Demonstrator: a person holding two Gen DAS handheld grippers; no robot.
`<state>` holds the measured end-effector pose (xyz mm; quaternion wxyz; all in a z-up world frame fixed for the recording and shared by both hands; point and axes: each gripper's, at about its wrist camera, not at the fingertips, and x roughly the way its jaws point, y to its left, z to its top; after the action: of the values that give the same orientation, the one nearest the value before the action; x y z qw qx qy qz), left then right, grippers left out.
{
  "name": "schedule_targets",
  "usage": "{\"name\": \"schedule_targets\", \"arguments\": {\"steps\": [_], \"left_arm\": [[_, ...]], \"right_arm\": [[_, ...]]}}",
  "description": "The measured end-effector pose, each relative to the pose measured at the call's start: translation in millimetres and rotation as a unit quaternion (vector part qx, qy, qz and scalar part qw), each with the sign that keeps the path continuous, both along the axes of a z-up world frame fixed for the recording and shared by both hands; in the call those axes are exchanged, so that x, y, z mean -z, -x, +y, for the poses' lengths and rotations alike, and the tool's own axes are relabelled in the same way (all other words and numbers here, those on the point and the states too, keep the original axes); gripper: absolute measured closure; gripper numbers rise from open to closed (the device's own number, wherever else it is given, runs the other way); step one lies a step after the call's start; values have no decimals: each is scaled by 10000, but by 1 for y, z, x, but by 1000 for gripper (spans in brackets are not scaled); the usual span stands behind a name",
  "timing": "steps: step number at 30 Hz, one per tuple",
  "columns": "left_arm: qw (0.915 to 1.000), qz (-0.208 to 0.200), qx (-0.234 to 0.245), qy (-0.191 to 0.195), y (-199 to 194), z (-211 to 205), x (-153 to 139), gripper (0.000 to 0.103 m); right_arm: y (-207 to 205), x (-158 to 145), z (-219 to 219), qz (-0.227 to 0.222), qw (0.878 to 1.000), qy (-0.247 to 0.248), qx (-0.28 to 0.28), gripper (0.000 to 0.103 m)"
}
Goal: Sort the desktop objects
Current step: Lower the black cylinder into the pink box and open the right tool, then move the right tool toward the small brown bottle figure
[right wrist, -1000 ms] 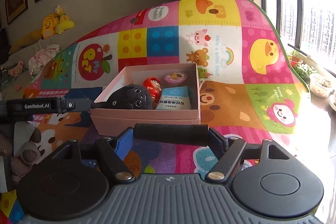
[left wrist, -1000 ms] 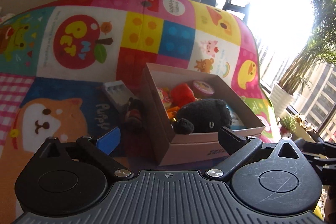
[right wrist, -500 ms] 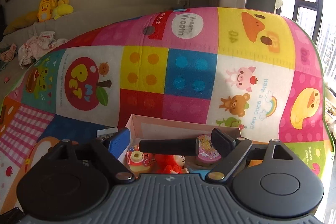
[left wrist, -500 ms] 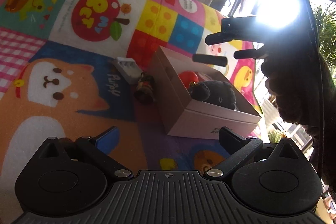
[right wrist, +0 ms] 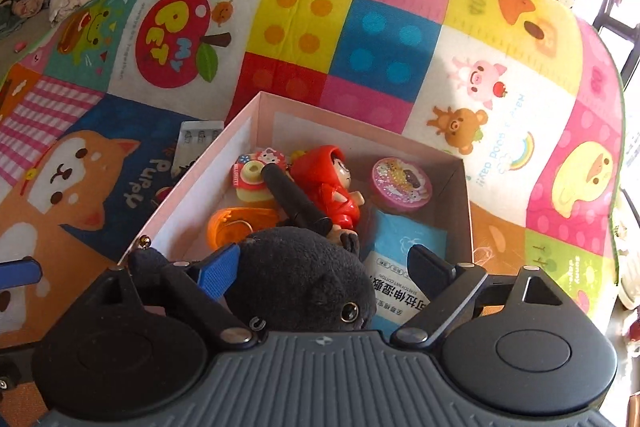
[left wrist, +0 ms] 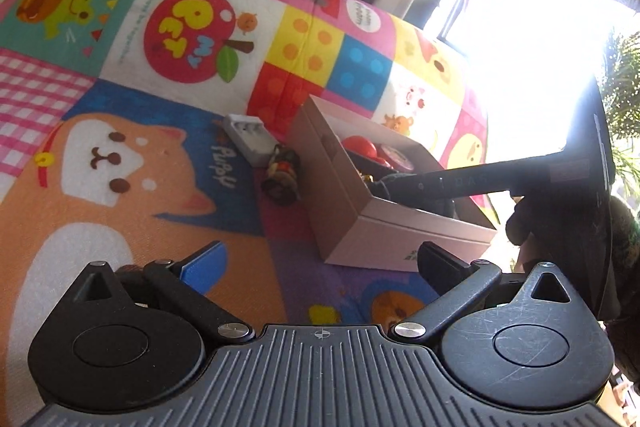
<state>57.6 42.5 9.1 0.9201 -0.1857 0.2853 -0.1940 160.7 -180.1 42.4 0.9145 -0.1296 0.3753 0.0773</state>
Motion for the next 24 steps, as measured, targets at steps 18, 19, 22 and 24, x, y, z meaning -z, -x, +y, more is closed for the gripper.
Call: {"name": "schedule_targets", "arguments": {"steps": [18,19,22,24], "left_arm": [[9906,-188,-733,-1138,2,-7,-2,0],[9893,-217,-797,-1203,2,-5,-3,0],[9889,-159,-864,-1197,1,0,-4,0],[9885,-48,-883,-1229,-1,2,-2,0]], "right_arm": [[-35,-55,56,128,9946,-902,-491,30],[-44,-53,71,288,9938,-902,-585,39],[-76,-36,107,772,9916,-807,-645,44],[-98,-19,128,953,9922,-627,-495,44]]}}
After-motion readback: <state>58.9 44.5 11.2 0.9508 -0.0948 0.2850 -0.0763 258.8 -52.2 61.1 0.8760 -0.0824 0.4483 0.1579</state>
